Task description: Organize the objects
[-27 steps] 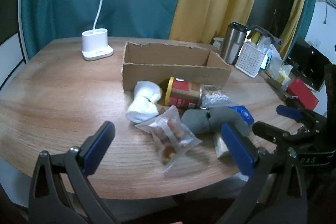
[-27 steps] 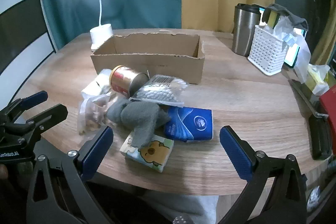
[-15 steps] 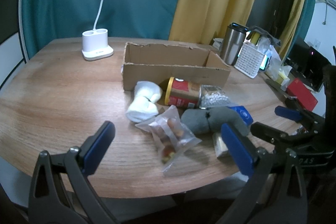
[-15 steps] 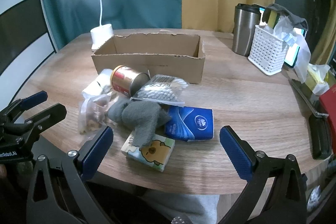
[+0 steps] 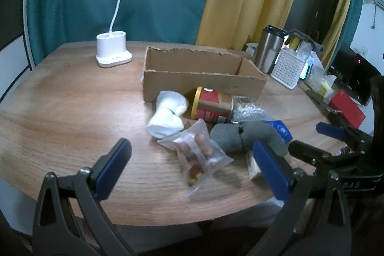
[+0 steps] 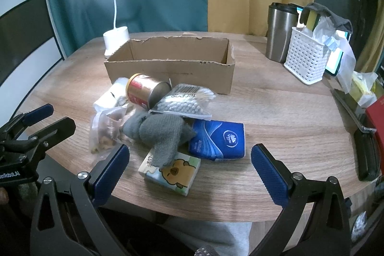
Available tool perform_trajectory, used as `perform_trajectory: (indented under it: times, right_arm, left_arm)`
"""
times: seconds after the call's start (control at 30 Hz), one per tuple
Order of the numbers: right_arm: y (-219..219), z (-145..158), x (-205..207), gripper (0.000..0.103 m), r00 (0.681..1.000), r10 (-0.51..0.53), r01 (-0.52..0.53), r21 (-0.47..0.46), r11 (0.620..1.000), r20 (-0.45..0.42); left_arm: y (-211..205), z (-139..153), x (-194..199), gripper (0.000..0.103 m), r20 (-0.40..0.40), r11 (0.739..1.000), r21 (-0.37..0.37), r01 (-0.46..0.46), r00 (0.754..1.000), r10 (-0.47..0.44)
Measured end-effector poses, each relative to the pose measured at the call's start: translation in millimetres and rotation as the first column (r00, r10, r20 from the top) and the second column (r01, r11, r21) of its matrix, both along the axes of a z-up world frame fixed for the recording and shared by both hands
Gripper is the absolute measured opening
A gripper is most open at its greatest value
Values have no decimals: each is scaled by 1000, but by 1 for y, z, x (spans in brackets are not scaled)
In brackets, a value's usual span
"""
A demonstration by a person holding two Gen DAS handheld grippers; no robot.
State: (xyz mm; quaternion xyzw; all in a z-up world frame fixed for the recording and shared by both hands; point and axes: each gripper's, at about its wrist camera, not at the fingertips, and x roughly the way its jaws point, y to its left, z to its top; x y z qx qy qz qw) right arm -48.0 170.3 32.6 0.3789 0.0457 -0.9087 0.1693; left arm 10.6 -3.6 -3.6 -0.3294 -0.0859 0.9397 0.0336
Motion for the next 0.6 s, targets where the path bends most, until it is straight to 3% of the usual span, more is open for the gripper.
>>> perform_trajectory:
  times: [0.6]
  right_arm:
    - [-3,-10,-1,103,1000,5,-5,3,1000,22]
  left_arm:
    - [-1,-5,-2,102,19,1000,0,-12,1000,12]
